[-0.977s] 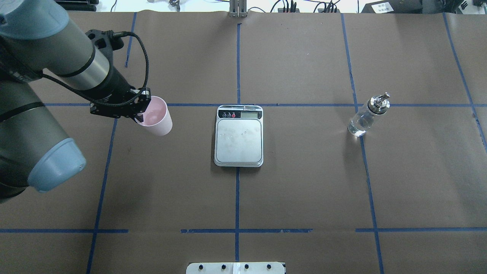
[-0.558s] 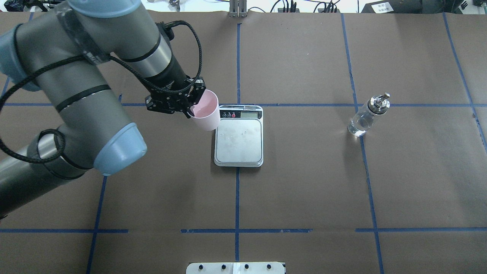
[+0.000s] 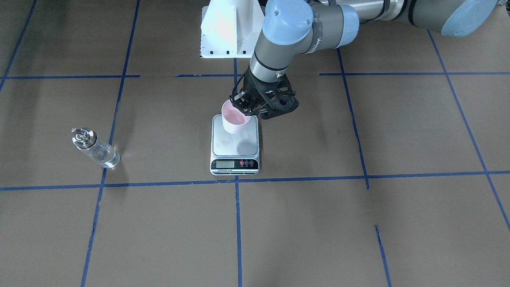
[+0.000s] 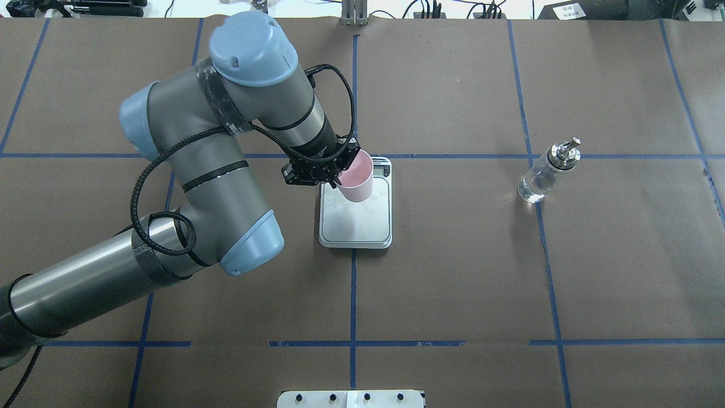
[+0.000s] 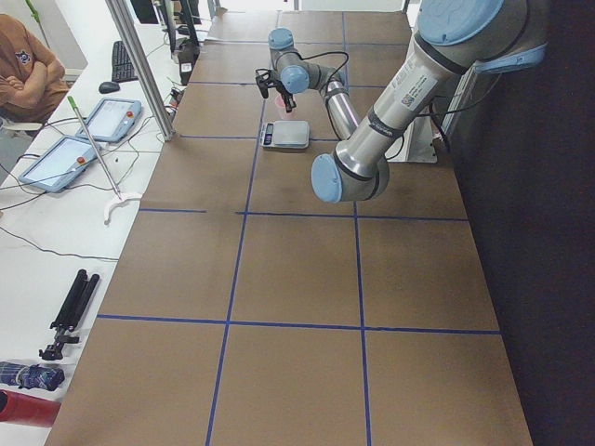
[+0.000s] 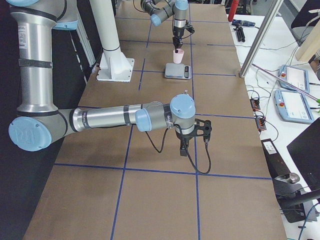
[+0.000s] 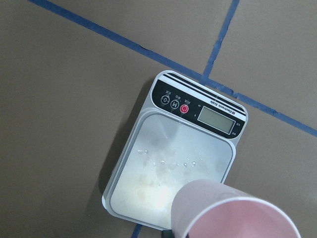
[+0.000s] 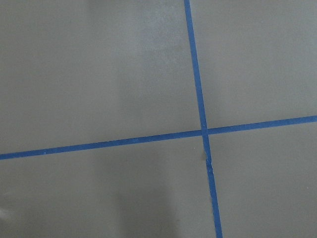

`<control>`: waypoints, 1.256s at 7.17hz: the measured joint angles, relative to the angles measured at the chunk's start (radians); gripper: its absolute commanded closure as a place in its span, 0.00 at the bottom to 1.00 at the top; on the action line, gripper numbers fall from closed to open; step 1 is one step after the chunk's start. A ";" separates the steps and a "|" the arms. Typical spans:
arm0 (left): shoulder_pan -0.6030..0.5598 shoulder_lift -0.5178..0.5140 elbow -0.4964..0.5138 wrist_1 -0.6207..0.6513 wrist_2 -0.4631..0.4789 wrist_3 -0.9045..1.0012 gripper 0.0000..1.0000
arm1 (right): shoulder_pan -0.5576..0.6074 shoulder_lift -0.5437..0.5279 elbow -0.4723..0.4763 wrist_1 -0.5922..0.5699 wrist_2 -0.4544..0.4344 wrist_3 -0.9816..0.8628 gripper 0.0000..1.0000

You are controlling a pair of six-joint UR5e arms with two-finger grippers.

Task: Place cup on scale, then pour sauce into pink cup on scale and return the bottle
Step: 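Carry the pink cup with the left gripper over the scale, then lower the cup onto the scale and open the left gripper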

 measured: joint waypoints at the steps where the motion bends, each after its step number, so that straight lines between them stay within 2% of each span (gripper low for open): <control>1: 0.021 -0.004 0.018 -0.007 0.037 -0.007 1.00 | -0.001 0.000 0.000 0.003 0.001 0.001 0.00; 5: 0.066 -0.018 0.079 -0.010 0.124 -0.010 1.00 | -0.004 0.003 0.000 0.004 0.001 0.001 0.00; 6: 0.071 -0.018 0.082 -0.010 0.132 -0.008 0.85 | -0.004 0.006 0.000 0.003 0.001 0.001 0.00; 7: 0.073 -0.018 0.081 -0.010 0.134 -0.004 0.01 | -0.004 0.010 0.000 0.001 0.002 0.001 0.00; 9: 0.073 -0.016 0.077 -0.008 0.136 0.002 0.00 | -0.007 0.014 0.000 -0.001 0.003 0.000 0.00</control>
